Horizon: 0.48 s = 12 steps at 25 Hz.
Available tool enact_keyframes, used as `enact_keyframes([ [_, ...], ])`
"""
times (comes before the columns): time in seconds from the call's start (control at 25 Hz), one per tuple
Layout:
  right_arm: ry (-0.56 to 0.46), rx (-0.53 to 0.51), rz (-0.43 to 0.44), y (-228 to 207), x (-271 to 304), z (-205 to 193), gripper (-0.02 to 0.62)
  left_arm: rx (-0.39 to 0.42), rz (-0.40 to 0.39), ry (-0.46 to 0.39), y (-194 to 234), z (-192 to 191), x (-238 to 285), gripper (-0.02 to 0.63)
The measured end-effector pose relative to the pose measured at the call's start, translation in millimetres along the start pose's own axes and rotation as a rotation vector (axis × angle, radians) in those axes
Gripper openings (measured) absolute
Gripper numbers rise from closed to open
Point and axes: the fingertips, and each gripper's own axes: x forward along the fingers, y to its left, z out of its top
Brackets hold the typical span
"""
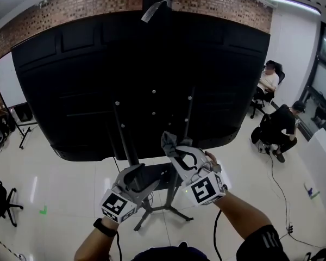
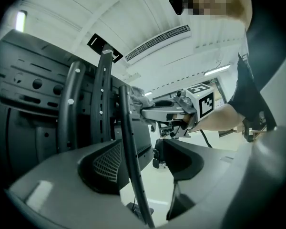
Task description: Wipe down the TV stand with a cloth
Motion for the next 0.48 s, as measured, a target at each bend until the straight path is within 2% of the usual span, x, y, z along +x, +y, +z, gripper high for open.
enact_keyframes([
  [0.24,-0.046,-0.100,-0.013,-68,0,17,0.035,0.015,0.001,-0.051,1,53,37,0.296],
  [0.48,-0.064,-0.167,0.023,-116,4,36,0.035,0.050,-0.007,-0.071,-1,93,59,0.291],
])
